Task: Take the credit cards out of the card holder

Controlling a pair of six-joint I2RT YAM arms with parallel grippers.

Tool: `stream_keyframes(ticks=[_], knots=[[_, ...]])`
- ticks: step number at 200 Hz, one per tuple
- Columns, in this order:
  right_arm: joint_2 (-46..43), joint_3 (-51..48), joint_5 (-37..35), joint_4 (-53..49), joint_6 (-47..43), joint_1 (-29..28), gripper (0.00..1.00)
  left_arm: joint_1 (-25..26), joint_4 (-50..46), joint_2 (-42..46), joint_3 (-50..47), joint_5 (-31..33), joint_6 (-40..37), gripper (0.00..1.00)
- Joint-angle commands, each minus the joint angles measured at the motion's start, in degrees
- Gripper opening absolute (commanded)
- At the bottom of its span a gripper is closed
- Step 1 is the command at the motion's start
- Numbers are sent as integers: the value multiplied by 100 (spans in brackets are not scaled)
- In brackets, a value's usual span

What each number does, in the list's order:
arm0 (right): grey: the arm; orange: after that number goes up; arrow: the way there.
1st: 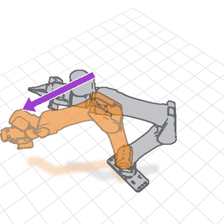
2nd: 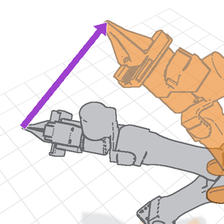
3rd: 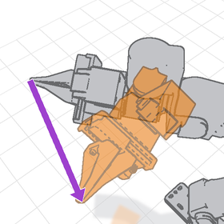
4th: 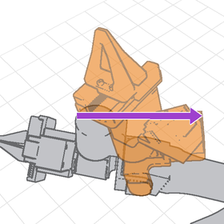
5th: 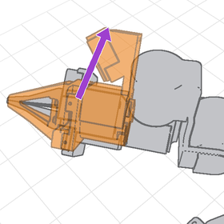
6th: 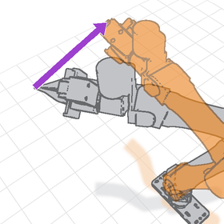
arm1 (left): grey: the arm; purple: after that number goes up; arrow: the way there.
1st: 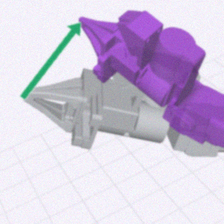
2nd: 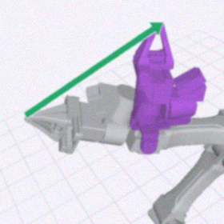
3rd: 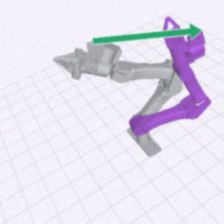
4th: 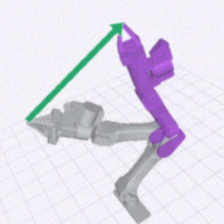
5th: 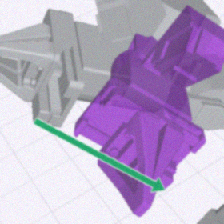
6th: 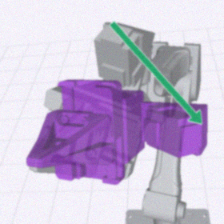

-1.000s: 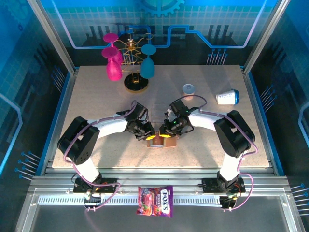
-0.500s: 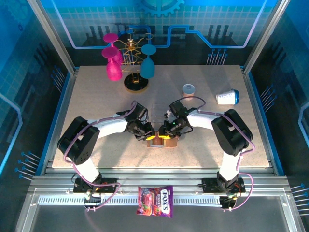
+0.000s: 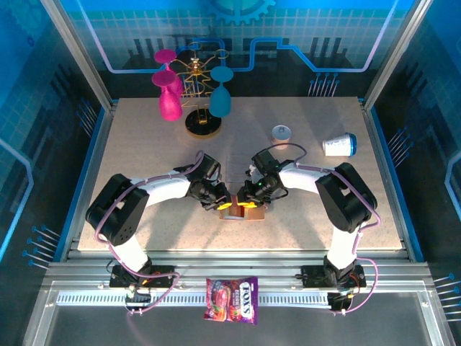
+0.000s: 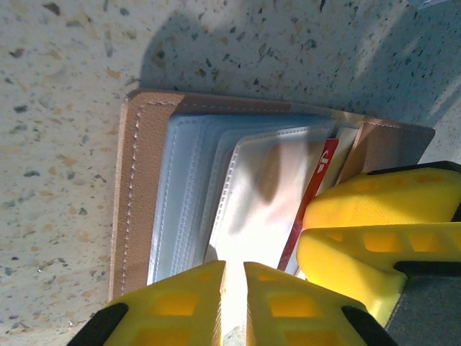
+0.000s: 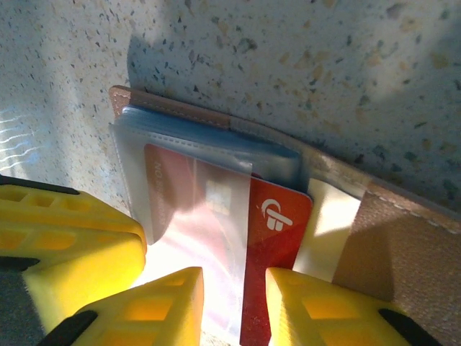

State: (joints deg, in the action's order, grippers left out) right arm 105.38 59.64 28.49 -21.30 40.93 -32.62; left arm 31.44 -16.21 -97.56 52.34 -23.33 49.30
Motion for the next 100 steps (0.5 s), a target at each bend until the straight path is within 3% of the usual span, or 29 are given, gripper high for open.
stream_keyframes(ticks=[1,100], knots=[[-151,74,-218,-287,-68,-60,32,11,-93,-75,-93,57,-69,15],[-412,-2,-178,-147,-33,-51,32,28,-40,-40,-231,74,-51,15]])
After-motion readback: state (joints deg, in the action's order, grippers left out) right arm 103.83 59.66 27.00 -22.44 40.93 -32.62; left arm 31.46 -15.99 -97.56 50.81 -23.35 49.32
